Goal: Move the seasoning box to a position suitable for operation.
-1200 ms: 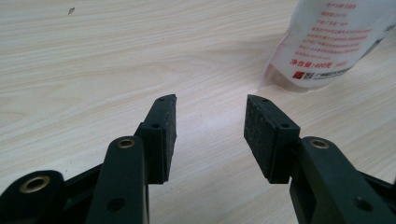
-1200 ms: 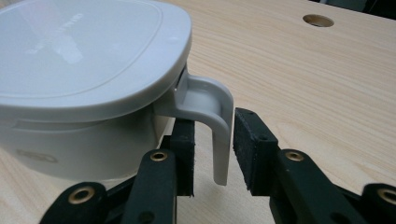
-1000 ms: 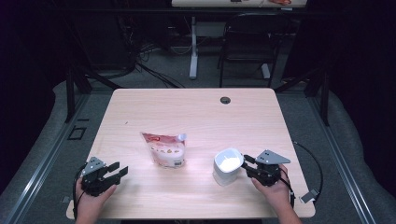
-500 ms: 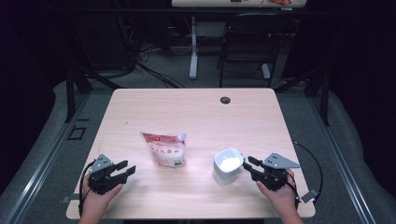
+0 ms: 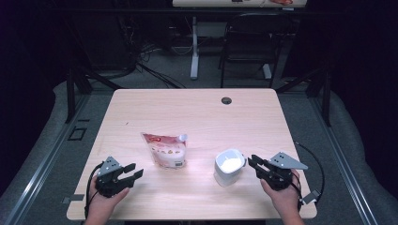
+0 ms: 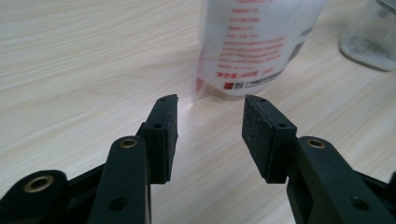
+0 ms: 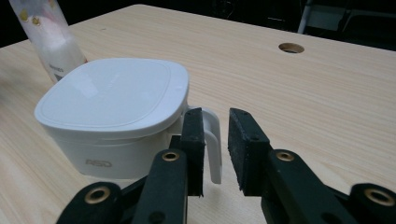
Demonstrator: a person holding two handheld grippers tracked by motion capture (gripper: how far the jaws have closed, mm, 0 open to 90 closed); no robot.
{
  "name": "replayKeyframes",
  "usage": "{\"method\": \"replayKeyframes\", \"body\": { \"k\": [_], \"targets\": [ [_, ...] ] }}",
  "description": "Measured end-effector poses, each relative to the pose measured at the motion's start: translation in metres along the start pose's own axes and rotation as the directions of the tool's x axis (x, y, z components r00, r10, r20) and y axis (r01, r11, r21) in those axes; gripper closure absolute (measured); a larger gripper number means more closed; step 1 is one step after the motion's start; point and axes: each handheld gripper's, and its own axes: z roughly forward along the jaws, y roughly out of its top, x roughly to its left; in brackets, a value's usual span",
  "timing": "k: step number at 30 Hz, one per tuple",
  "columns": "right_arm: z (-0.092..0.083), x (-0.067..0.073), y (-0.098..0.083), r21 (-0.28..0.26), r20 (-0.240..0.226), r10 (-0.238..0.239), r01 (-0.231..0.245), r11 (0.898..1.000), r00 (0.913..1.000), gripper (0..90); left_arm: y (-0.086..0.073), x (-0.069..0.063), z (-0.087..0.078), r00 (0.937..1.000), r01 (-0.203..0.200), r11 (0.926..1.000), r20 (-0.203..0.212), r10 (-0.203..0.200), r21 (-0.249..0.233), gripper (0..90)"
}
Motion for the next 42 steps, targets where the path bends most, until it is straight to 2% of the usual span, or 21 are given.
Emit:
{"method": "replayKeyframes", "body": {
  "k": [8, 13, 18, 21, 25, 28, 31, 32, 35, 42],
  "targets": [
    [0.000, 0.010, 0.005, 0.016, 0.017, -0.065, 0.065, 0.998, 0.9977, 81.0, 0.001, -0.008, 0.003, 0.9996, -0.018, 0.9998, 0.020, 0.018, 0.006, 57.1],
    [-0.002, 0.019, 0.017, 0.007, 0.026, -0.106, 0.106, 0.994, 0.9940, 87.6, 0.003, -0.016, 0.007, 0.9988, -0.034, 0.9992, 0.037, 0.034, 0.019, 58.6],
    [-0.002, 0.021, 0.035, 0.002, -0.007, -0.089, 0.089, 0.996, 0.9960, 90.0, 0.003, -0.020, 0.010, 0.9973, -0.061, 0.9977, 0.044, 0.059, 0.030, 59.6],
    [0.002, 0.020, 0.044, 0.058, -0.026, -0.077, 0.079, 0.995, 0.9967, 90.0, 0.003, -0.021, 0.011, 0.9970, -0.060, 0.9977, 0.050, 0.059, 0.030, 59.6],
    [0.008, 0.019, 0.052, 0.090, -0.039, -0.072, 0.075, 0.993, 0.9966, 90.0, 0.003, -0.021, 0.011, 0.9966, -0.065, 0.9973, 0.052, 0.063, 0.033, 59.6],
    [0.018, 0.019, 0.061, 0.161, -0.046, -0.080, 0.087, 0.983, 0.9957, 90.0, 0.003, -0.021, 0.012, 0.9964, -0.064, 0.9974, 0.058, 0.062, 0.033, 59.7],
    [0.025, 0.019, 0.064, 0.213, -0.049, -0.104, 0.112, 0.971, 0.9934, 90.0, 0.002, -0.023, 0.012, 0.9964, -0.059, 0.9977, 0.062, 0.057, 0.032, 60.3],
    [0.026, 0.019, 0.064, 0.225, -0.056, -0.096, 0.107, 0.969, 0.9938, 90.0, 0.002, -0.023, 0.012, 0.9964, -0.058, 0.9978, 0.063, 0.056, 0.033, 60.5],
    [0.029, 0.018, 0.062, 0.240, -0.061, -0.081, 0.094, 0.966, 0.9948, 90.0, 0.003, -0.026, 0.013, 0.9957, -0.065, 0.9972, 0.069, 0.062, 0.037, 61.1],
    [0.028, 0.016, 0.060, 0.232, -0.075, -0.063, 0.079, 0.969, 0.9952, 90.0, 0.006, -0.035, 0.014, 0.9942, -0.077, 0.9966, 0.077, 0.075, 0.027, 62.6]
  ]
}}
